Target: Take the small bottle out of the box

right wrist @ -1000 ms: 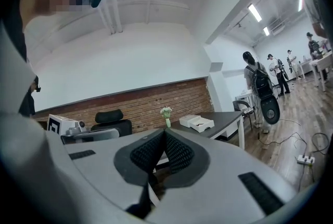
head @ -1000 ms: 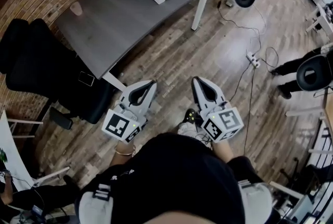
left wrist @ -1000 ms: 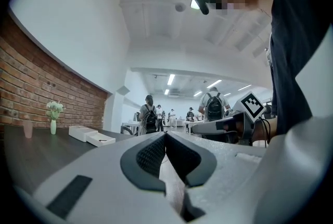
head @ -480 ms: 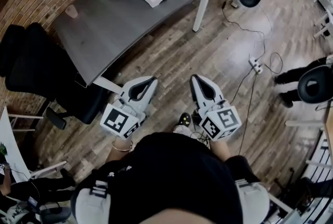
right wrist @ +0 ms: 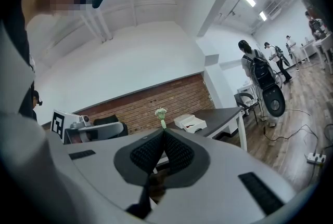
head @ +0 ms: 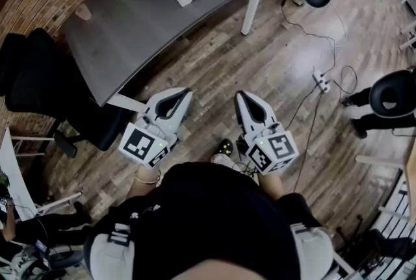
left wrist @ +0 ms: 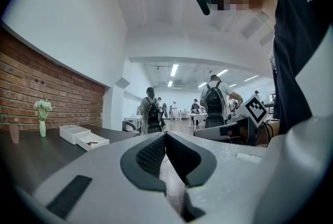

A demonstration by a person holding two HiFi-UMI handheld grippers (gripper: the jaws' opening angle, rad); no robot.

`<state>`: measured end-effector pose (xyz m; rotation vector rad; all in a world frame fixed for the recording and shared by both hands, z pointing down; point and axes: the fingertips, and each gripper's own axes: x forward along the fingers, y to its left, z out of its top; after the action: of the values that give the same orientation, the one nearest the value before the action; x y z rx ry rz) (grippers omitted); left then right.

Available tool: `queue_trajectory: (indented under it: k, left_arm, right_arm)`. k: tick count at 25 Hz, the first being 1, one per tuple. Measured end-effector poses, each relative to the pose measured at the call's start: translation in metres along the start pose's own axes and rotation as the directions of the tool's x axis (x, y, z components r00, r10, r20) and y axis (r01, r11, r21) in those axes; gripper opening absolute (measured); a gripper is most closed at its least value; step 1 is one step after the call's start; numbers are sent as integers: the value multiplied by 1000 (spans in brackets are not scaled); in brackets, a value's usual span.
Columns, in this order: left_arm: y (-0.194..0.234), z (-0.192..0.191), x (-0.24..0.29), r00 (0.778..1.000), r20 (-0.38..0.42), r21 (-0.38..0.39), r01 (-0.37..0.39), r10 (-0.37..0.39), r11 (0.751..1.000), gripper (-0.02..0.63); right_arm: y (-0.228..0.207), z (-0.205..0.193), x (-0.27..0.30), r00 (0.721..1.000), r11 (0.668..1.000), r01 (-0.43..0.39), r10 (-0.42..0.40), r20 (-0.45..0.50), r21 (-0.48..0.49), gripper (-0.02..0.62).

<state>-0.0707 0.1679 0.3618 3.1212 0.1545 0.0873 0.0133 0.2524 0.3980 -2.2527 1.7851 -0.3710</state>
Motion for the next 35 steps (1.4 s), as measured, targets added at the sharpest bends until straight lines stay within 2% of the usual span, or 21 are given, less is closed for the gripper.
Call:
queue_trajectory:
  k: [10,19,24,29,35]
  left_arm:
    - [-3,-1,42,999,-26,4,-40,40,999,3]
    - [-10,-8,53,999,-34,4,-36,36,999,3]
    - [10,-17,53,998,-36,-27,-49,48,998,3]
    - [37,-25,72,1000,-26,-57,-16,15,998,3]
    - [83,-4,101,998,39,-28,47,-46,999,3]
  right_arm:
    - [-48,8,-7,1000,1000,-9,9,-8,14,0]
    - [-61,1,-6,999,1000,-11,12,-30,24,0]
    - [-59,-6,12,998,1000,-15,17,-61,24,0]
    - [-72,2,33,998,1000,26,-26,-55,1,0]
    - [-84,24,72,997,996,76,-77,-22,-40,0]
